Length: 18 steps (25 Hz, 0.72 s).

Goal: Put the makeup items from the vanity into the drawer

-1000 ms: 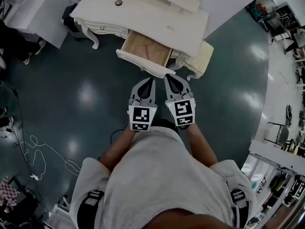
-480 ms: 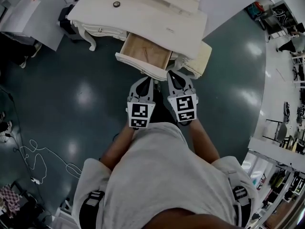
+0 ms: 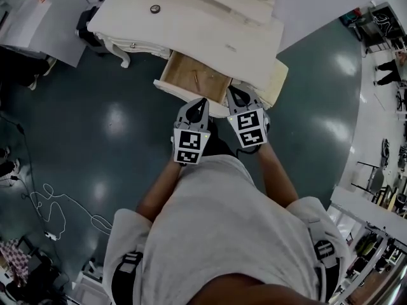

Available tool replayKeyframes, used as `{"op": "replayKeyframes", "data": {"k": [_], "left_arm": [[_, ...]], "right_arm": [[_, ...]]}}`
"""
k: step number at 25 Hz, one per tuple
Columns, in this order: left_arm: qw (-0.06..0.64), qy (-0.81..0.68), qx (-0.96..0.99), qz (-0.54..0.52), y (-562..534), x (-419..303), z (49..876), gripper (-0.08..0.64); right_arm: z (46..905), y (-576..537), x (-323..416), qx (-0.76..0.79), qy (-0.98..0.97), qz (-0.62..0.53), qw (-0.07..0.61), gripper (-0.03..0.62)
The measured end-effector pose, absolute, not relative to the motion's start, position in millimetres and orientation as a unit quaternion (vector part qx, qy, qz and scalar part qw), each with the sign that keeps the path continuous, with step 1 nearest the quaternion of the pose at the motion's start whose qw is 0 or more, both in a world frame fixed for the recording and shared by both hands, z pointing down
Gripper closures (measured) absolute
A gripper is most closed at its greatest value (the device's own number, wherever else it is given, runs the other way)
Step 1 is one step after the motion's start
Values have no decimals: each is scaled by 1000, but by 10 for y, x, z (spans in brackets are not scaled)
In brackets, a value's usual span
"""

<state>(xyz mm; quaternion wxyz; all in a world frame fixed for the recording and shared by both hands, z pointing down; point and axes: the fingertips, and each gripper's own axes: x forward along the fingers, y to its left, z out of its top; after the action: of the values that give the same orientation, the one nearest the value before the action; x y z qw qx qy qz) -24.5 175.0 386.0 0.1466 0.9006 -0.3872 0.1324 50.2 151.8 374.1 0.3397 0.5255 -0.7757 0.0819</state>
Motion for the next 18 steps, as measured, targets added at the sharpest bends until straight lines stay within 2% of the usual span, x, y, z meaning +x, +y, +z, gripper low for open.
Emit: {"op": "replayKeyframes", "data": {"k": [12,18], "left_arm": [[187,-396,883,170,1034,167,4215,552],[221,-414,859,206,825,155,4559,552]], "right_arm": [[4166,731,951,449,-778,78,433,577],[4617,485,958,398,-787,116,456,577]]}}
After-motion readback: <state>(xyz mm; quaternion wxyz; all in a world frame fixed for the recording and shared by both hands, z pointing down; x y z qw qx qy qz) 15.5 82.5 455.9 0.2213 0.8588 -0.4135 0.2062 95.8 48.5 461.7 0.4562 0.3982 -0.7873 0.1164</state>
